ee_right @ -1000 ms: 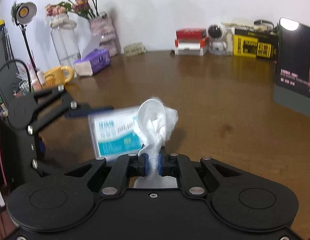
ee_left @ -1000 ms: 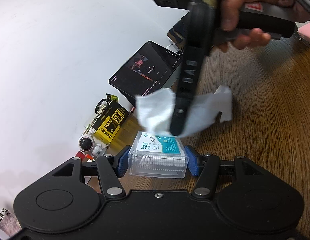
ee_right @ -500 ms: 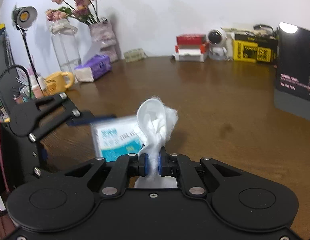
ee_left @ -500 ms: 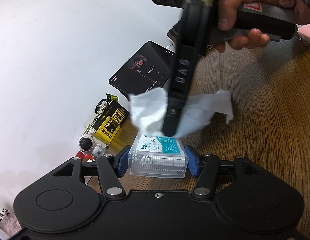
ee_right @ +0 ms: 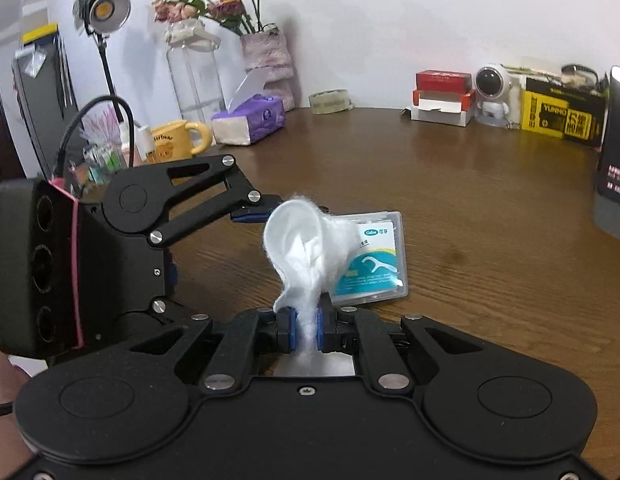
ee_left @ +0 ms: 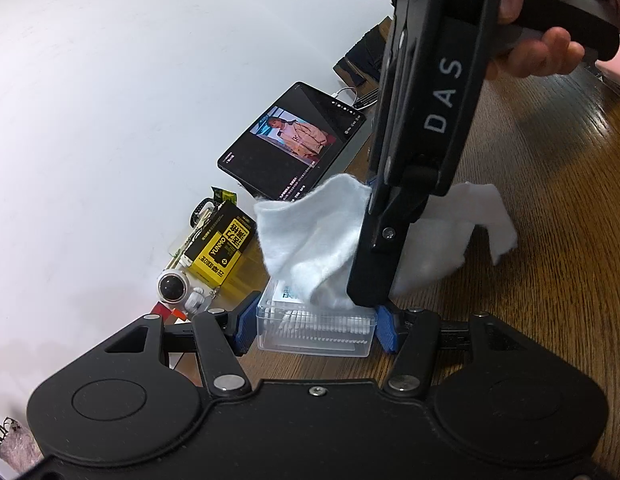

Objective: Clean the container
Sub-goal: 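Wipe the cloth along the box edge with the right gripper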

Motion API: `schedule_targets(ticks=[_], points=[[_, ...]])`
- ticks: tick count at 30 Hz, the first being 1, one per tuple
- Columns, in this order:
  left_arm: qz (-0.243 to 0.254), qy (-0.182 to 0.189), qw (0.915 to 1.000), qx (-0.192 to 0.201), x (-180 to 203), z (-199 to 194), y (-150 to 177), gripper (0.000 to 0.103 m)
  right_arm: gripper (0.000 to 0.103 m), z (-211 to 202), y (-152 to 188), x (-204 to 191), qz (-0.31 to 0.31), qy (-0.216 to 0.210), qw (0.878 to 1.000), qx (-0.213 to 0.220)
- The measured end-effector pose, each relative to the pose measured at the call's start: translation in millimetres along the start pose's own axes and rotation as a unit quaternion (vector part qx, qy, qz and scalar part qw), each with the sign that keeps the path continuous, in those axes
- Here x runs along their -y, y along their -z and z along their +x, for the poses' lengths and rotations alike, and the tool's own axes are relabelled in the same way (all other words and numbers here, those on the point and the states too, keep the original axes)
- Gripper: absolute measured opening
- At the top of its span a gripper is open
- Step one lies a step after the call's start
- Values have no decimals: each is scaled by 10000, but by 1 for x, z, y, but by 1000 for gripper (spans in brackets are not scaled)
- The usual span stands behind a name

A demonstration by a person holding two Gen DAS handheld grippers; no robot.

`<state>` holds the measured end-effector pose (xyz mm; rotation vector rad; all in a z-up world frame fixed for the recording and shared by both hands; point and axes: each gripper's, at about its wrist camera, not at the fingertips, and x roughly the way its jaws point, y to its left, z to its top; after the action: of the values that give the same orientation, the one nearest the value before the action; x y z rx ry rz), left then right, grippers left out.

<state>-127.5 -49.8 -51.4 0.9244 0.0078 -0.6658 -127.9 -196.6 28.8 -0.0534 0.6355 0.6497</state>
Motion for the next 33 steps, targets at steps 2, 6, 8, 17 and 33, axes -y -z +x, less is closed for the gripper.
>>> schedule_targets(ticks=[2, 6, 8, 17, 33], points=[[0, -1, 10000, 1, 1, 1, 0, 56, 9, 3, -1, 5, 96, 175, 9998, -23], [0, -1, 10000, 1, 3, 5, 1, 56, 9, 5, -2, 0, 55, 173, 9998, -2], [-2, 2, 10000, -1, 4, 7, 2, 56, 9, 3, -4, -6, 11, -44, 10000, 50], [-37, 41, 10000, -20, 4, 6, 0, 56, 10, 4, -11, -3, 112, -323, 9994, 29], [-43, 43, 10000, -32, 0, 11, 1, 57, 10, 6, -12, -11, -46, -231, 9997, 93]])
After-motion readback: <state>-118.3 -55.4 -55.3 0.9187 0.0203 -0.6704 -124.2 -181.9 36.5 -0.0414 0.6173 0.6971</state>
